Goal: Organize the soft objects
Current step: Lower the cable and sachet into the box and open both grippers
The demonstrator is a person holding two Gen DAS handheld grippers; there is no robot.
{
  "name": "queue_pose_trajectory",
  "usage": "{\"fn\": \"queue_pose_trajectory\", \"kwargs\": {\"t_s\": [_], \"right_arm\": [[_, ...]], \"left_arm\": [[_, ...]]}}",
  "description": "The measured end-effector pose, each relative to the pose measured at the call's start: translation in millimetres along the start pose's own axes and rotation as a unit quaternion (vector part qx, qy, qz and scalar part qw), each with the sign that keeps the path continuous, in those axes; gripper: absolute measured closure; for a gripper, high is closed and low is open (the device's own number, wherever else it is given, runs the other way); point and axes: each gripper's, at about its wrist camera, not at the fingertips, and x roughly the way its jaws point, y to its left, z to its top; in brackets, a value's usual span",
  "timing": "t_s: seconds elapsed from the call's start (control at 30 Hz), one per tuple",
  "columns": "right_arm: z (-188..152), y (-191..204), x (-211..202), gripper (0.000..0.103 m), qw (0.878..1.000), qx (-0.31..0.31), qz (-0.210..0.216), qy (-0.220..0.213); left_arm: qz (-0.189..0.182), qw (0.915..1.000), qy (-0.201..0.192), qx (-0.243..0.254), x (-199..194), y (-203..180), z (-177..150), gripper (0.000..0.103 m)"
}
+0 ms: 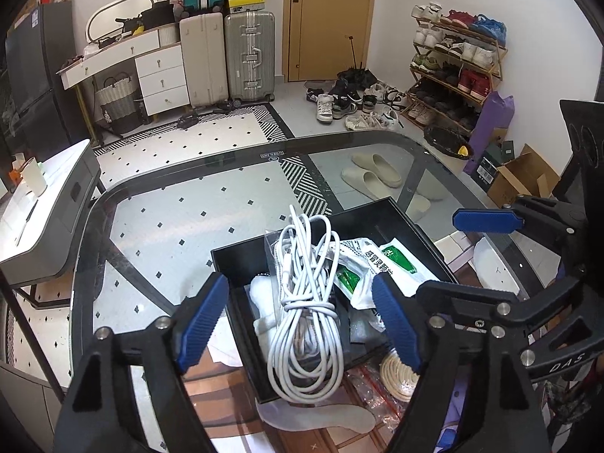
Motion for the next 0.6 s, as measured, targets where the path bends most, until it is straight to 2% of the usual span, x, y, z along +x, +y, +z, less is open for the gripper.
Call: {"fn": "queue_pose_trajectory", "kwargs": {"t_s": [0.17,0.3,0.6], "right_arm": [[-9,-3,-9,0.012,1.000,0.004,-0.004,0.000],[-19,-5,-17,0.010,1.000,0.006,-0.004,0.000],[-38,-12,-30,0.010,1.000,0.014,-0.013,0.005]], "left_arm": [[0.000,1.0000,-0.005,0.007,-11,-3,-6,0.019],[-0.004,0.9999,-0.007,0.008,-19,-5,-11,0.006],[-0.010,0.9998,0.000,0.014,-33,-11,-27,0.002]]}}
